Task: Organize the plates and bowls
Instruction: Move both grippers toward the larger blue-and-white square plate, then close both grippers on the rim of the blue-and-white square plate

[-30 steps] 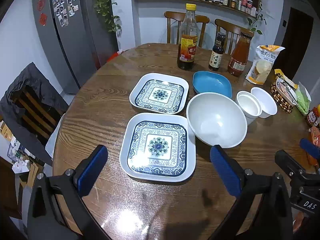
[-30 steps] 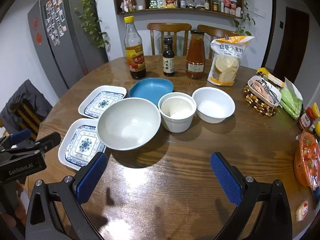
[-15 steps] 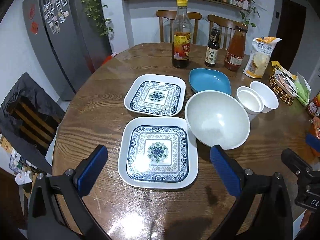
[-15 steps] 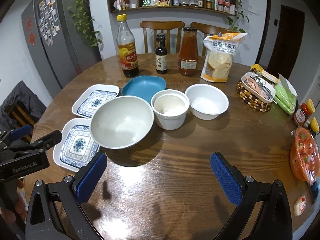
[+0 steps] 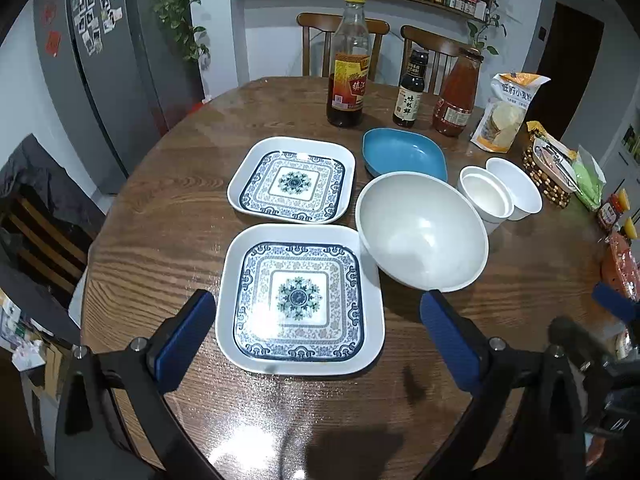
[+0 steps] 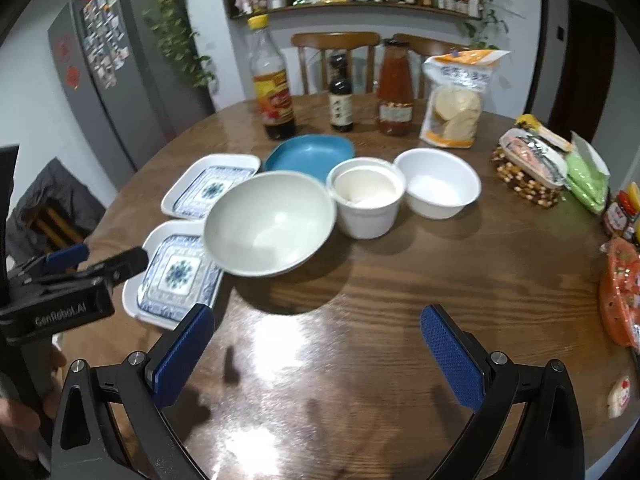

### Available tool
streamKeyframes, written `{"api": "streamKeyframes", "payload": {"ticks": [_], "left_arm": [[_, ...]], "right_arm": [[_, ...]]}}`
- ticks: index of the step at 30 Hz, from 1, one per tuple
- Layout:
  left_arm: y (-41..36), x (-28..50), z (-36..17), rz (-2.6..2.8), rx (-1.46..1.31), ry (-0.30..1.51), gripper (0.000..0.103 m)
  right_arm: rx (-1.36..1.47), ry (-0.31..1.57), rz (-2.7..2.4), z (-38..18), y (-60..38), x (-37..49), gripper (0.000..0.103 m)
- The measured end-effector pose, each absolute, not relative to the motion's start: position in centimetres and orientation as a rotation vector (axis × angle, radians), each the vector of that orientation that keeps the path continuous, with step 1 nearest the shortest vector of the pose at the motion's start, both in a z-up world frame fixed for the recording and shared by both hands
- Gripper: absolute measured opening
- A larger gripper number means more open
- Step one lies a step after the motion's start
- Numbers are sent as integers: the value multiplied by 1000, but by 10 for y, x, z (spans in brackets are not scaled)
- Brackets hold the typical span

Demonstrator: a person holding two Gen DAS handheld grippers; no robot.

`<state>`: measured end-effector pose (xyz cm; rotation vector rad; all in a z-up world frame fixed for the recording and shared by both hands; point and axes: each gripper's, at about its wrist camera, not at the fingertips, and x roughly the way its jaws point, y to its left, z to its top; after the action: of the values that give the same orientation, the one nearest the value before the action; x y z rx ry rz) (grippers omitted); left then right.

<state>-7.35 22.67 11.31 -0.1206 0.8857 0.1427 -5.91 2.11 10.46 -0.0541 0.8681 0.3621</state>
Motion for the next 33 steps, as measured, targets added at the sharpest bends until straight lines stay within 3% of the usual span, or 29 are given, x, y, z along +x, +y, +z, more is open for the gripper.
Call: {"api": "streamKeyframes", "payload": {"ticks": [33], "left_arm": [[323, -83, 67, 200, -222, 907, 102]], "right_arm": [[-9, 1006, 564, 50, 120, -43, 103]]}}
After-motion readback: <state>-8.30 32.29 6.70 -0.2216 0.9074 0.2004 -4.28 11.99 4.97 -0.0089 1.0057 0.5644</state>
